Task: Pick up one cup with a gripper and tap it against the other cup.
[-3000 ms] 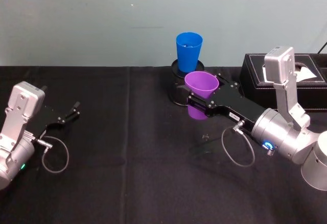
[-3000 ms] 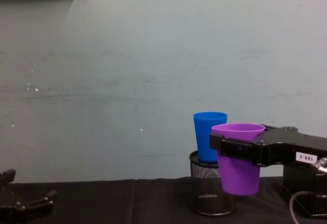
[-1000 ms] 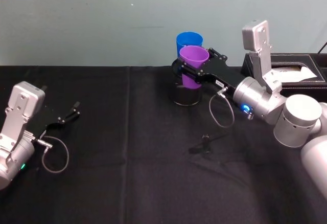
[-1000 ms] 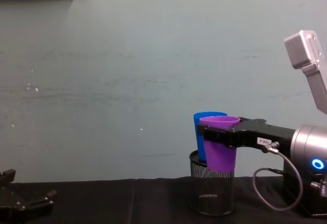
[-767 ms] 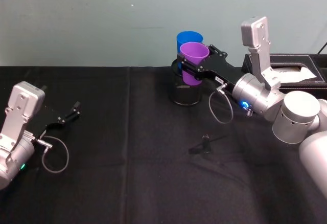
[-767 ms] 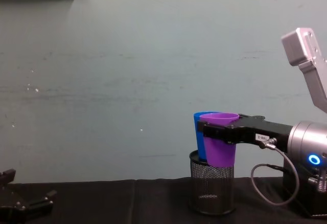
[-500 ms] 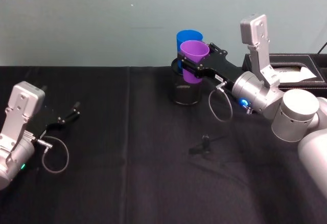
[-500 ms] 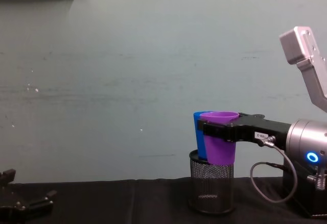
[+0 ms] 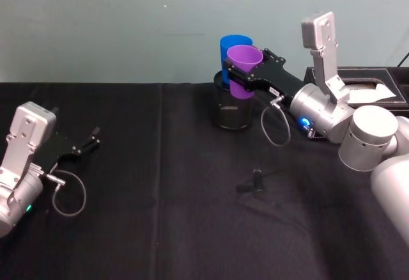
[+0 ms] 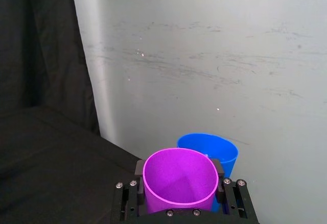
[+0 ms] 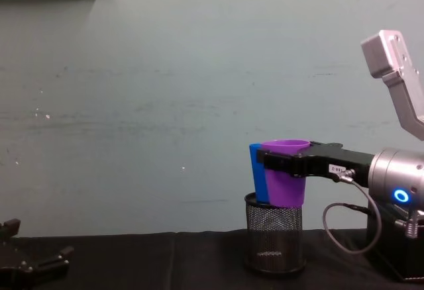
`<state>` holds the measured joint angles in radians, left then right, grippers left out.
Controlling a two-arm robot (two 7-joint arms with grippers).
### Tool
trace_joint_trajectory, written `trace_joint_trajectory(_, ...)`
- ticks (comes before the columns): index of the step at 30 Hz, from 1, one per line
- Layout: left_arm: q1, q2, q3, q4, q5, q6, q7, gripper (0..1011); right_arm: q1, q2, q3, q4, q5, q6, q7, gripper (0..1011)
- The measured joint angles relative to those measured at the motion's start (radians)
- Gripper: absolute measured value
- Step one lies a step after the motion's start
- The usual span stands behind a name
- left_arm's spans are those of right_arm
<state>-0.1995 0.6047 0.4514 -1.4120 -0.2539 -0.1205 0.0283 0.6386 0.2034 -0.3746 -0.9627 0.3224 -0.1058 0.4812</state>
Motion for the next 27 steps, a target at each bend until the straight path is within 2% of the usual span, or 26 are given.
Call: trace_joint_trajectory(27,0.000,0.000,0.000,0.000,0.000,0.000,0.000,1000,0.013,-0.007,0.002,0.015,-0.002,0.005,0.005,751)
